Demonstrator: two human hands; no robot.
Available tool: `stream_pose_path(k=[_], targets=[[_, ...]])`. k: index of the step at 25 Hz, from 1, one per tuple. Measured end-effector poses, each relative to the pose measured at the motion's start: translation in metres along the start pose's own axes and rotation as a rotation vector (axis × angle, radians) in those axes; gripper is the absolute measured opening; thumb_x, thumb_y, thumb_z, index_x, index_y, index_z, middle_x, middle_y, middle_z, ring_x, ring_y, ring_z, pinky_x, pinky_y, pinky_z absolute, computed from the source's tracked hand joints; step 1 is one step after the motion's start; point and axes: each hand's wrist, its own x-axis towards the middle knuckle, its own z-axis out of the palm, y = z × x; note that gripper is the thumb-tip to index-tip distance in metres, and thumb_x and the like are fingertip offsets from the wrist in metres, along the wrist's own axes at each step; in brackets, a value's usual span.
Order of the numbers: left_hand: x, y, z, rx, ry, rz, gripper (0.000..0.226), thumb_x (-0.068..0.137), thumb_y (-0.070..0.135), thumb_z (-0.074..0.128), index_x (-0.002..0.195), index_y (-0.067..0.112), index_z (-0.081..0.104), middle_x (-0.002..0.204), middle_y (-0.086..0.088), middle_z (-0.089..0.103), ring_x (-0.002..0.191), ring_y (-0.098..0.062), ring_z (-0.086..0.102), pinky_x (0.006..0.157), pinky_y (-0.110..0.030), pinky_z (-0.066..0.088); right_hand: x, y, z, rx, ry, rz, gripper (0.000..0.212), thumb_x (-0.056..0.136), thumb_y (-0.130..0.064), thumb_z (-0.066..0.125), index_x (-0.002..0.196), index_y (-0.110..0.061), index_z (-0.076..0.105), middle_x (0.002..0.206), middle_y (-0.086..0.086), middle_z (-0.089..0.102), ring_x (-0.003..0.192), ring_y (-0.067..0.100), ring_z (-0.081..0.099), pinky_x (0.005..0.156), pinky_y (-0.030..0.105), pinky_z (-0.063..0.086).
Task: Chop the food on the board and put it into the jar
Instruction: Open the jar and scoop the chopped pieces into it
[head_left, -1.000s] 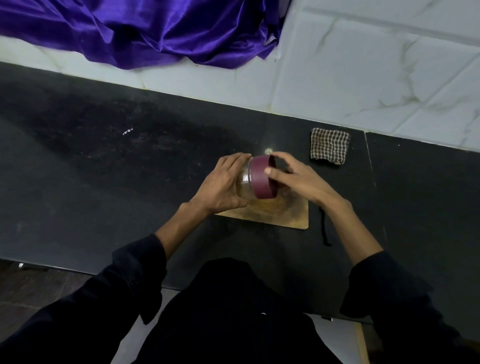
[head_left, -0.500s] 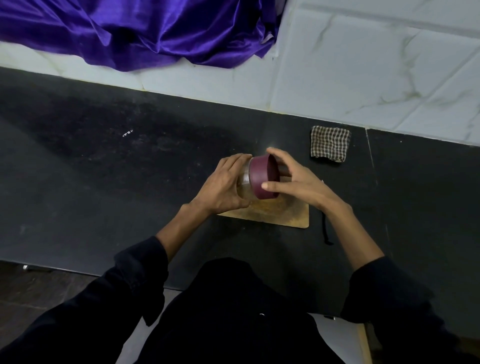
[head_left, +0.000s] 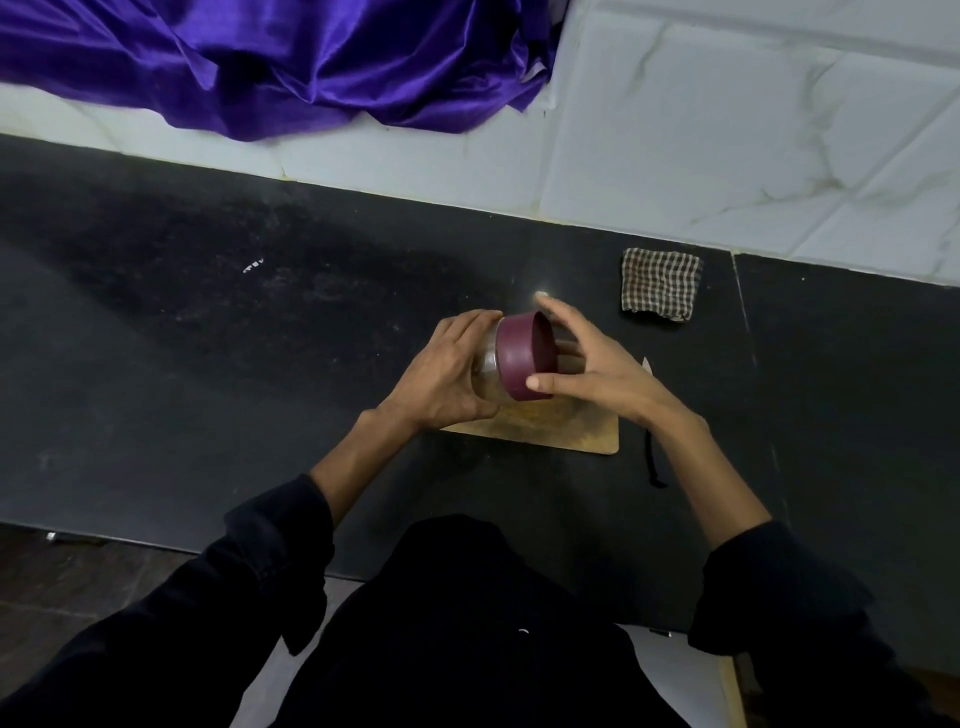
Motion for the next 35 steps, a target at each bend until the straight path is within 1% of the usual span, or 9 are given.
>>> stream_pose_path(k=[3,6,8,12,17,21,24,29,35], targets=[[0.0,0.001,0.001,-0.006,-0.007,0.012,0.102,0.061,0.031,0.085,0.145,0.014,0.028,0.145,-0.004,0.034,0.131,-0.021,0.031,0.102,-0.034,0.036,0.001,-0.001,0.0,0.028,0.053,0.074,0.079,0.079,-0.065,0.059,0.148,-0.038,0.032,0.143,-0.002,0.046,0.131,0.019,0.047,0.107,0.042,0.044],[-0.001,0.003,0.0,-0.002,0.001,0.011,0.102,0.061,0.033,0.084,0.145,0.015,0.028,0.144,-0.003,0.034,0.13,-0.02,0.031,0.102,-0.034,0.037,0.0,0.003,0.005,-0.083,0.006,-0.028,0.095,0.074,-0.052,0.078,0.15,-0.04,0.023,0.153,0.0,0.031,0.135,0.017,0.039,0.111,0.038,0.038],[-0.002,0.003,0.001,0.0,-0.003,0.019,0.103,0.06,0.035,0.084,0.144,0.015,0.028,0.144,-0.003,0.034,0.129,-0.019,0.031,0.102,-0.034,0.038,-0.001,0.003,0.009,-0.147,0.052,-0.065,0.096,0.069,-0.046,0.084,0.147,-0.042,0.029,0.146,-0.002,0.038,0.129,0.016,0.044,0.108,0.038,0.041],[-0.012,0.005,0.009,0.032,0.034,0.039,0.103,0.059,0.048,0.083,0.142,0.013,0.032,0.141,-0.005,0.039,0.127,-0.018,0.037,0.104,-0.032,0.037,-0.001,0.002,0.013,-0.158,0.112,-0.078,0.091,0.06,-0.05,0.087,0.138,-0.043,0.042,0.132,-0.004,0.051,0.116,0.014,0.053,0.102,0.039,0.047],[-0.01,0.002,0.018,-0.019,0.029,-0.001,0.101,0.06,0.043,0.083,0.142,0.017,0.03,0.141,-0.001,0.038,0.126,-0.014,0.036,0.104,-0.032,0.038,0.002,0.009,0.02,-0.066,0.105,-0.03,0.098,0.056,-0.057,0.082,0.143,-0.041,0.038,0.137,-0.002,0.047,0.123,0.016,0.049,0.105,0.04,0.045],[0.011,0.0,0.018,-0.224,0.03,-0.088,0.1,0.061,0.029,0.086,0.142,0.018,0.028,0.136,0.002,0.038,0.12,-0.004,0.038,0.096,-0.024,0.039,0.009,0.014,0.02,0.121,0.216,0.025,0.097,0.073,-0.04,0.084,0.151,-0.031,0.027,0.146,-0.003,0.038,0.128,0.009,0.042,0.095,0.016,0.039],[0.034,0.0,0.023,-0.332,0.029,-0.119,0.1,0.062,0.037,0.085,0.142,0.021,0.028,0.137,0.006,0.039,0.117,0.011,0.037,0.097,-0.021,0.041,0.028,0.014,0.008,0.084,0.259,0.018,0.096,0.072,-0.041,0.084,0.149,-0.03,0.027,0.146,-0.004,0.037,0.129,0.009,0.041,0.094,0.014,0.038],[0.102,-0.02,0.026,-0.338,-0.052,-0.178,0.114,0.066,0.063,0.075,0.15,0.024,0.009,0.152,-0.001,0.031,0.138,-0.019,0.033,0.113,-0.044,0.033,0.087,0.011,-0.03,-0.028,0.335,0.056,0.102,0.067,-0.045,0.086,0.148,-0.026,0.026,0.146,0.0,0.037,0.129,0.013,0.042,0.101,0.03,0.044],[0.173,-0.052,0.024,0.131,-0.079,-0.283,0.11,0.078,0.038,0.074,0.151,0.011,-0.004,0.16,-0.01,0.008,0.147,-0.03,0.008,0.119,-0.049,0.015,0.171,0.023,-0.055,-0.267,0.426,0.114,0.102,0.07,-0.043,0.085,0.148,-0.021,0.024,0.148,0.01,0.032,0.132,0.029,0.041,0.102,0.041,0.044]])
